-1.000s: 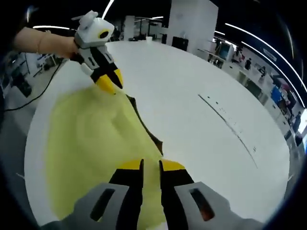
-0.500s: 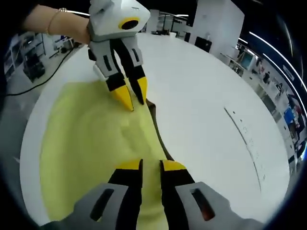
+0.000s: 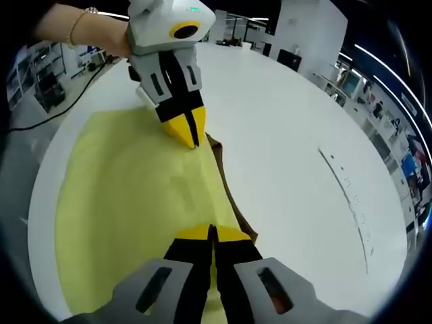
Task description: Fold the garment on the visible template until the final outline fits inside the template.
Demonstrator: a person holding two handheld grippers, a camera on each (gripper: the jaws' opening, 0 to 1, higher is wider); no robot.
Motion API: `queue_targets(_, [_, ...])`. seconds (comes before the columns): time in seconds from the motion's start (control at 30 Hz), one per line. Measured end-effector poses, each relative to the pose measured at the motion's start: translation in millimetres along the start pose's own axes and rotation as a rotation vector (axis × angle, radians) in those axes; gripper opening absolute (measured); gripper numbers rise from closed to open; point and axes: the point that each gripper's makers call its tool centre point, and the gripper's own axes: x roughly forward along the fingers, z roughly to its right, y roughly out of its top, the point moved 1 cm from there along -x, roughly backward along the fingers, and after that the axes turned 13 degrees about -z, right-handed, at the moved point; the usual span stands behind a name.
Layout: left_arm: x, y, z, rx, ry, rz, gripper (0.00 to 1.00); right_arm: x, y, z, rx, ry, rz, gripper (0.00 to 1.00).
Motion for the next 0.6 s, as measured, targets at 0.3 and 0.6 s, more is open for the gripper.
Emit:
queue_targets(0.3, [0.6, 0.9, -1.8, 0.055, 0.007, -0.025, 0.05, 2.2, -1.0, 2.6, -0.028, 0.002, -0.010, 0.11])
queue_targets(0.6, [2.2, 1.2, 0.7, 0.063, -0.027, -0.036, 0.02, 6.6, 0.8, 4.1, -0.019, 0.022, -0.010, 0.10])
